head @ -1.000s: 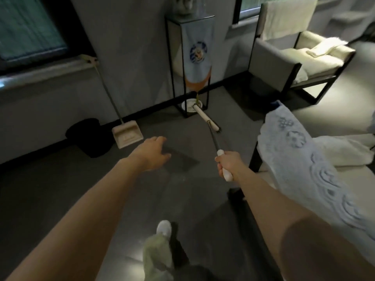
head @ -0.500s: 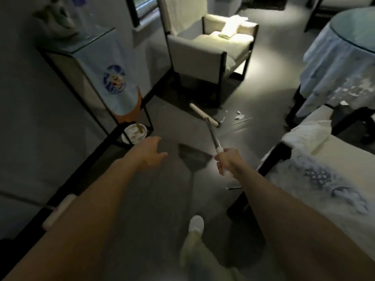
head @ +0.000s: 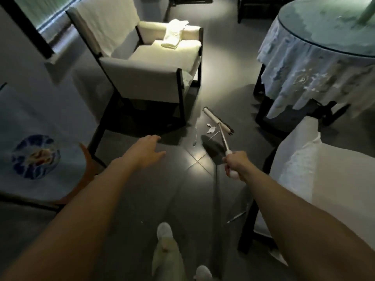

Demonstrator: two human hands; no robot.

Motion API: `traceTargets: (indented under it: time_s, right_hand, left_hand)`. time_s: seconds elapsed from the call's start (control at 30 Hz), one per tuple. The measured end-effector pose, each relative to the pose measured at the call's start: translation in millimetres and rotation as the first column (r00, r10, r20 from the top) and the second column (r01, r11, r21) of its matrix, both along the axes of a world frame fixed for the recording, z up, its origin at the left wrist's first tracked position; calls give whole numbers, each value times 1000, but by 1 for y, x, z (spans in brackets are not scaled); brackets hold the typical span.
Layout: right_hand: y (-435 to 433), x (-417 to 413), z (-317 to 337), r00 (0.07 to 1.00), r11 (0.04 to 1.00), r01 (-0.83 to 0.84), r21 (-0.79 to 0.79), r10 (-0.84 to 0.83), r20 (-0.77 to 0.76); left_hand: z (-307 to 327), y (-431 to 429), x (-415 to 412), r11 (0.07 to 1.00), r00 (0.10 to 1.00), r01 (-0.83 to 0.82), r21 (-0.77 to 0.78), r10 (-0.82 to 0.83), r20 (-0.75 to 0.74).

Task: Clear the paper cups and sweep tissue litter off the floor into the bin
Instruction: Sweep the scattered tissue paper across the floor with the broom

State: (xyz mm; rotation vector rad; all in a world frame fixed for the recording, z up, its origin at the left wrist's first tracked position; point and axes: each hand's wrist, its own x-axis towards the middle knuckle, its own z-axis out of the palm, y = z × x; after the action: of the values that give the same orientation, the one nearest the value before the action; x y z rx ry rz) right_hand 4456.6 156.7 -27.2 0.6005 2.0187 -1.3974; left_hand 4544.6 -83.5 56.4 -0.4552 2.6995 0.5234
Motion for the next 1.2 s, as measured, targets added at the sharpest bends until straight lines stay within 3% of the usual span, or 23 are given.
traceTargets:
  time_s: [0.17, 0.3, 0.67, 0.93, 1.2]
  right_hand:
    - [-40, -78, -15, 992, 992, 127, -16, -126, 25]
    - [-59, -138, -44, 983, 984, 179, 12, -180, 32]
    - [-79, -282, -185, 990, 981, 142, 135, -138, -37]
    - [-95, -244, -225, 989, 971, -133, 199, 116, 97]
    - [-89, -125, -243, 951, 907, -287, 308, 232, 203]
  left_hand:
    - [-18, -53, -112, 990, 990, 143, 19, -143, -5]
    - [-44, -72, -186, 986, 986, 163, 43, -161, -40]
    - [-175, -95, -308, 957, 957, 289, -3, -289, 21]
    - [-223, -109, -295, 974, 970, 226, -14, -223, 99]
    - [-236, -124, -185, 947, 931, 321, 0, -315, 183]
